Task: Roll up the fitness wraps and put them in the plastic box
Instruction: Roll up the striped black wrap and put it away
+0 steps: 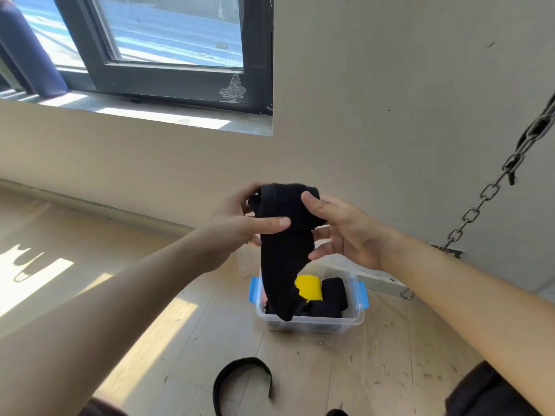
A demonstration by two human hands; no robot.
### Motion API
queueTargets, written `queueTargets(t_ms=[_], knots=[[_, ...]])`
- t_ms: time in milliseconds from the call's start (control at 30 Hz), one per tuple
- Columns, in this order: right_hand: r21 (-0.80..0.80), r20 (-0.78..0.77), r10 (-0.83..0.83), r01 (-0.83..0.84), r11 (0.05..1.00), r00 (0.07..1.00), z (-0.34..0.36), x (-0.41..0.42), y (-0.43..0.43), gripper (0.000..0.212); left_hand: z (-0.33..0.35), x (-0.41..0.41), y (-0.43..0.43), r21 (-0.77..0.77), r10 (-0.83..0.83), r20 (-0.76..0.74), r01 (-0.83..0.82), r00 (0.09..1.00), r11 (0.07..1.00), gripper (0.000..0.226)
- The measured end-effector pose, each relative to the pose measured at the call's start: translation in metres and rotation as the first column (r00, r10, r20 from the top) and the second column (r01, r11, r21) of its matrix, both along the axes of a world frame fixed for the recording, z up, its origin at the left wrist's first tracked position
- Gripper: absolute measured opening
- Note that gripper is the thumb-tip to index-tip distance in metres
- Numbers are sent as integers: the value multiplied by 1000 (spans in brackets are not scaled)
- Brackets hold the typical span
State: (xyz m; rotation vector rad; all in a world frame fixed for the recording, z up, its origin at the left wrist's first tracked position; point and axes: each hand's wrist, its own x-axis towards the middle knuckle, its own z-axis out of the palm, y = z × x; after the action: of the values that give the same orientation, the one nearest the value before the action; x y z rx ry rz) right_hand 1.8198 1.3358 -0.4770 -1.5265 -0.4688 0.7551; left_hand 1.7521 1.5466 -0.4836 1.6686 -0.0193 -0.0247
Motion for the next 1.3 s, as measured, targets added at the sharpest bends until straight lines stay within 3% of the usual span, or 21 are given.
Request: queueTargets(t_ms=[133, 367, 567, 700, 1000, 1300], knots=[[54, 2, -54, 54, 997, 999, -3, 2, -1, 47, 0, 1, -2, 38, 18, 15, -19, 1000, 999, 61], [166, 24, -120, 114, 980, 992, -1, 7, -5, 48, 1, 0, -1, 33, -130, -208, 140, 969, 990, 54], [160, 131, -82, 61, 985, 988, -5, 5, -3, 54, 3, 0, -4, -1, -81, -208, 82, 975, 997, 61], [124, 170, -57, 36, 992, 984, -5, 4, -3, 62, 1, 0, -4, 5, -50, -175, 51, 983, 999, 54], [-15, 0, -6, 6, 1000, 1000, -1, 2, -1, 46, -1, 1, -2, -76, -41, -85, 35, 996, 996, 61], [83, -15, -69, 70, 994, 998, -2, 3, -3, 48, -2, 2, -1, -50, -80, -144, 73, 986, 996, 66]])
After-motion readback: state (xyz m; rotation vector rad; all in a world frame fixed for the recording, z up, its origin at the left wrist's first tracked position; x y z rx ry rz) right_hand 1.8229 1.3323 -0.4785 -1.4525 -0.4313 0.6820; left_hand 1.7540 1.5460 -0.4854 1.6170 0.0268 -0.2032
